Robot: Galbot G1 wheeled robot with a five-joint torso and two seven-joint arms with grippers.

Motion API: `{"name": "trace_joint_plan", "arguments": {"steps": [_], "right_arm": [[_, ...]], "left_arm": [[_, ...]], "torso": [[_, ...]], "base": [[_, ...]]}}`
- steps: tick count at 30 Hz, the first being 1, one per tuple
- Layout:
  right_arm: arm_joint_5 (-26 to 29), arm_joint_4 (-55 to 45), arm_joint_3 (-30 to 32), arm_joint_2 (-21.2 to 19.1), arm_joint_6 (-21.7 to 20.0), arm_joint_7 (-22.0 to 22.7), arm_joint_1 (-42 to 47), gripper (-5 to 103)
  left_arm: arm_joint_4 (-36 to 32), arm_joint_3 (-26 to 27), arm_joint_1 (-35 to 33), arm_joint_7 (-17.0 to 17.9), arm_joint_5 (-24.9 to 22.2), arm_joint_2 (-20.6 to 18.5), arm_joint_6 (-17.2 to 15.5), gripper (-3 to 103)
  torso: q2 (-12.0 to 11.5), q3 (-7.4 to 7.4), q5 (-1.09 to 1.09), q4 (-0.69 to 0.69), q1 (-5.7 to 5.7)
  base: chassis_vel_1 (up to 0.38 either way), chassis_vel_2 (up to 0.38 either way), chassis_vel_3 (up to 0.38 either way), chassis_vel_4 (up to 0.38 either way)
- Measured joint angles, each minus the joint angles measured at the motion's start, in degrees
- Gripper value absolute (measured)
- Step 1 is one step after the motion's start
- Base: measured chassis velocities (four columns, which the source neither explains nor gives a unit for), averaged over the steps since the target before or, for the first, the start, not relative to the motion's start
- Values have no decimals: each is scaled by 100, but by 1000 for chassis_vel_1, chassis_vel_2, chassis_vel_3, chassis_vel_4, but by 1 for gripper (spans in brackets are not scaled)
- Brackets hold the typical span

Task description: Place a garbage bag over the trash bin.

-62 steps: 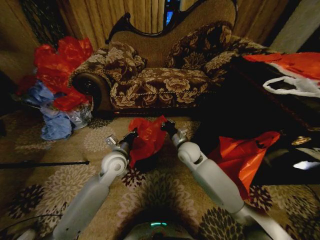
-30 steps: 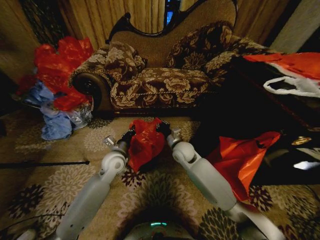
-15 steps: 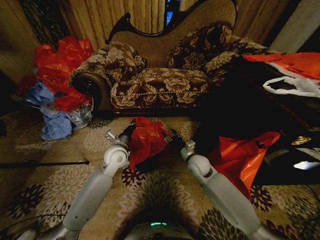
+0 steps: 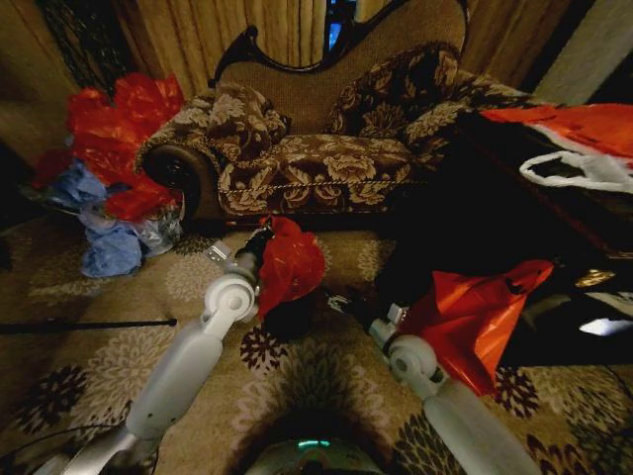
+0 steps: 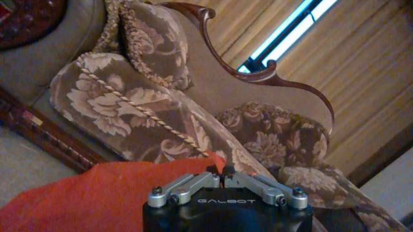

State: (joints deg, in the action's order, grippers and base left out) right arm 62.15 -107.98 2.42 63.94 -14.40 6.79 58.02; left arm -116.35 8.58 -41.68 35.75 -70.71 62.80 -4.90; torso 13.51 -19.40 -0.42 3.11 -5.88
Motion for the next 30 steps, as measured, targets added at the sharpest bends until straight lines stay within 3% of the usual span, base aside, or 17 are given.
{"name": "trace_joint_plan", "arguments": {"steps": [6, 19, 30], "right_arm": [[757, 277, -443, 414, 38, 352, -351, 100], [878, 540, -909, 945, 101, 613, -851, 100], [690, 1026, -966, 1190, 166, 476, -1326, 103]], "left_arm": [[-87, -28, 44, 14, -25, -41, 7, 0], [-240, 14, 185, 31, -163, -74, 33, 0], [-416, 20, 19, 35, -214, -129, 21, 0]], "torso": [[0, 0, -3, -2, 0], [0, 0, 0, 0, 0], [0, 0, 0, 0, 0]], "base": [[0, 0, 0, 0], [0, 0, 0, 0], [0, 0, 0, 0]]}}
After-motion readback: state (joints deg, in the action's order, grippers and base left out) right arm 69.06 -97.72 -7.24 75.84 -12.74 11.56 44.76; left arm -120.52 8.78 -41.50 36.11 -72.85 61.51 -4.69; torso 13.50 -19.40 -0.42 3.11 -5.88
